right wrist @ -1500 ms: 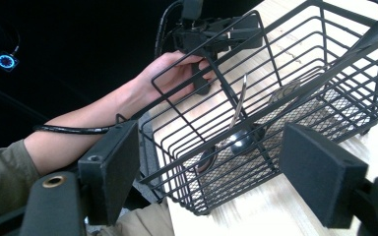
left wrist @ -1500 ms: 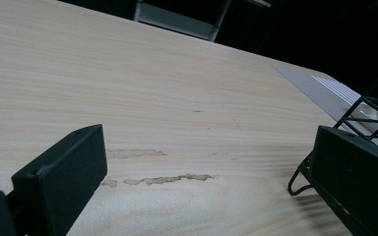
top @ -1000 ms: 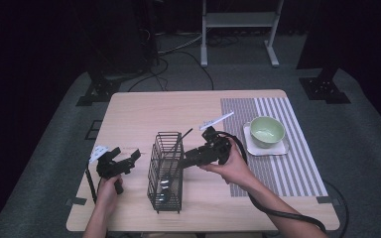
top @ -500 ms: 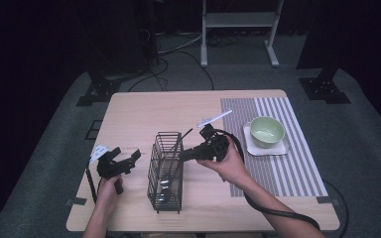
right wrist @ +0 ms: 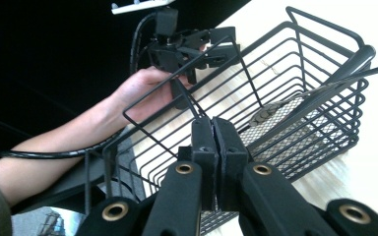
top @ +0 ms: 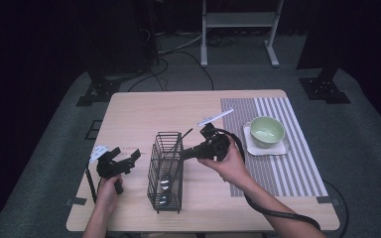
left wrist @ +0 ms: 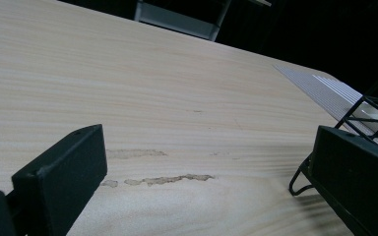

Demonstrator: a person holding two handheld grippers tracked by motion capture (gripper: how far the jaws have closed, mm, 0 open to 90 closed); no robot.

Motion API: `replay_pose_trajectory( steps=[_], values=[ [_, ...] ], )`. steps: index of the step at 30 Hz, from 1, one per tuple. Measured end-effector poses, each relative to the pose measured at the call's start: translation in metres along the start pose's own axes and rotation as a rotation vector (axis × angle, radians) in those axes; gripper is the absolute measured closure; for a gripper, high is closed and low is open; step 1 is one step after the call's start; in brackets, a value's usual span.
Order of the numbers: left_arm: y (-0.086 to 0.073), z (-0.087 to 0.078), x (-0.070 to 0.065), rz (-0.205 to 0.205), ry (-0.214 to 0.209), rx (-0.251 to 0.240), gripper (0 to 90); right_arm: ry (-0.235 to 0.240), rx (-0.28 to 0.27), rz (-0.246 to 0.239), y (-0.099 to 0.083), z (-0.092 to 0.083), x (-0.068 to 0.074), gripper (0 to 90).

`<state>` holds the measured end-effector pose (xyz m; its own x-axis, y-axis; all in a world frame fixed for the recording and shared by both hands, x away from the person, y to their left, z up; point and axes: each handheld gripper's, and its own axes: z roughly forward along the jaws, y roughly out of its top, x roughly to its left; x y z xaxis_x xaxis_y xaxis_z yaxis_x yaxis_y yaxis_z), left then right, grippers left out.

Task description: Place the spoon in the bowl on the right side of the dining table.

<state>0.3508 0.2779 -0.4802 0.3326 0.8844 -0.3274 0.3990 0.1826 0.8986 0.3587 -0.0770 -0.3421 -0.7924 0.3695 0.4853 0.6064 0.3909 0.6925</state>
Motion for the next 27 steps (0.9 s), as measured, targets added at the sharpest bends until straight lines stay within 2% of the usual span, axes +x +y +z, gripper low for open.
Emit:
replay_pose_trajectory(
  steps=[13,27],
  values=[
    [0.000,0.000,-0.001,0.009,0.007,0.006,0.1,0.006,-0.033,0.020,0.004,-0.018,0.001,88.5],
    [0.000,0.001,-0.001,0.010,0.010,0.006,0.1,0.041,-0.098,0.057,0.010,-0.040,0.001,88.6]
  ],
)
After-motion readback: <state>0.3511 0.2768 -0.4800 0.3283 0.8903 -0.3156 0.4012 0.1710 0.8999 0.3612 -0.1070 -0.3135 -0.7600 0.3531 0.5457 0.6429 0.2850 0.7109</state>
